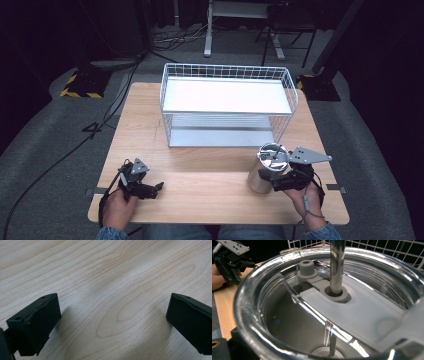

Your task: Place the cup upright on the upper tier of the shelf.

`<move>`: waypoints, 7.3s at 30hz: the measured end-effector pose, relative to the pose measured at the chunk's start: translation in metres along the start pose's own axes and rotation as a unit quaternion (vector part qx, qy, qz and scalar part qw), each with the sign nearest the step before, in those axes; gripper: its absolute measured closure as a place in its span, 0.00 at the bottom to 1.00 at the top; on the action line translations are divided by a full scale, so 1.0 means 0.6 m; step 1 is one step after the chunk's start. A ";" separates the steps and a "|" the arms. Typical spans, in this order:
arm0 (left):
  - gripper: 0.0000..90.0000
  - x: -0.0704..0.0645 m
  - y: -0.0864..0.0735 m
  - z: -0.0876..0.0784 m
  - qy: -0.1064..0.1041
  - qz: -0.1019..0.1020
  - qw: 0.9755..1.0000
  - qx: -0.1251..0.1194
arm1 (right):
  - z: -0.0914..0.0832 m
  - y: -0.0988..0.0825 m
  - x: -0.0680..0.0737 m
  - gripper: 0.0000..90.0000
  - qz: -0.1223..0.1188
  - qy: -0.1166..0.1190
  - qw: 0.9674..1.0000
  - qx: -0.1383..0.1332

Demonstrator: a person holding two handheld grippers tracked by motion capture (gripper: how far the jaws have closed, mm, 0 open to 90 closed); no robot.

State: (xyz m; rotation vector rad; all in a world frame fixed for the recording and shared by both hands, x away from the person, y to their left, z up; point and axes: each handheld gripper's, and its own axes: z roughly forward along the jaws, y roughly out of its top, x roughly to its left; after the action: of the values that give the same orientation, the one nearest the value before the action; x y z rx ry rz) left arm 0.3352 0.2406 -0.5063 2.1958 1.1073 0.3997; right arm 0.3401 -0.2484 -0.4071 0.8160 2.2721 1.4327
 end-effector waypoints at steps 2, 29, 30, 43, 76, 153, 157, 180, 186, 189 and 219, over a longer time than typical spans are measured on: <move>0.00 0.000 0.000 0.000 0.000 0.000 1.000 0.000 | -0.002 0.004 0.000 0.04 0.000 0.000 1.000 -0.001; 0.00 0.000 0.000 0.000 0.000 0.000 1.000 0.000 | -0.041 0.149 -0.008 0.04 -0.014 -0.001 1.000 -0.022; 0.00 0.000 0.000 0.000 0.000 0.000 1.000 0.000 | -0.042 0.156 -0.009 0.04 -0.016 -0.001 1.000 -0.022; 0.00 0.000 0.000 0.000 -0.001 0.000 1.000 0.000 | -0.042 0.257 -0.019 0.04 -0.019 0.002 1.000 -0.023; 0.00 -0.001 0.000 0.000 0.001 -0.001 1.000 0.000 | 0.057 0.404 -0.049 0.04 -0.025 -0.011 0.999 -0.036; 0.00 -0.001 0.000 0.000 0.001 -0.003 1.000 0.000 | 0.175 0.412 -0.117 0.00 0.006 -0.016 0.999 -0.037; 0.00 -0.001 0.000 -0.001 0.001 -0.001 1.000 0.001 | 0.156 0.409 -0.118 0.00 0.007 -0.018 0.999 -0.040; 0.00 -0.001 0.000 0.000 0.000 -0.002 1.000 0.000 | -0.015 0.357 -0.099 0.00 -0.016 -0.018 0.999 -0.047; 0.00 -0.001 0.000 0.000 0.001 -0.001 1.000 0.001 | -0.052 0.327 -0.097 0.00 -0.015 -0.018 0.999 -0.039; 0.00 -0.001 0.000 0.000 0.001 -0.001 1.000 0.001 | -0.068 0.310 -0.098 0.00 -0.014 -0.025 0.999 -0.034; 0.00 0.000 0.002 0.002 0.003 -0.005 1.000 -0.002 | -0.098 0.114 -0.105 0.00 0.025 -0.063 0.995 0.076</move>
State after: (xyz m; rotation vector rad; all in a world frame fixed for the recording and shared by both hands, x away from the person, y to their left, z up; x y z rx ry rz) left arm 0.3364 0.2396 -0.5065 2.1867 1.1201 0.4035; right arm 0.3763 -0.3069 -0.3214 0.9867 2.3005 1.2032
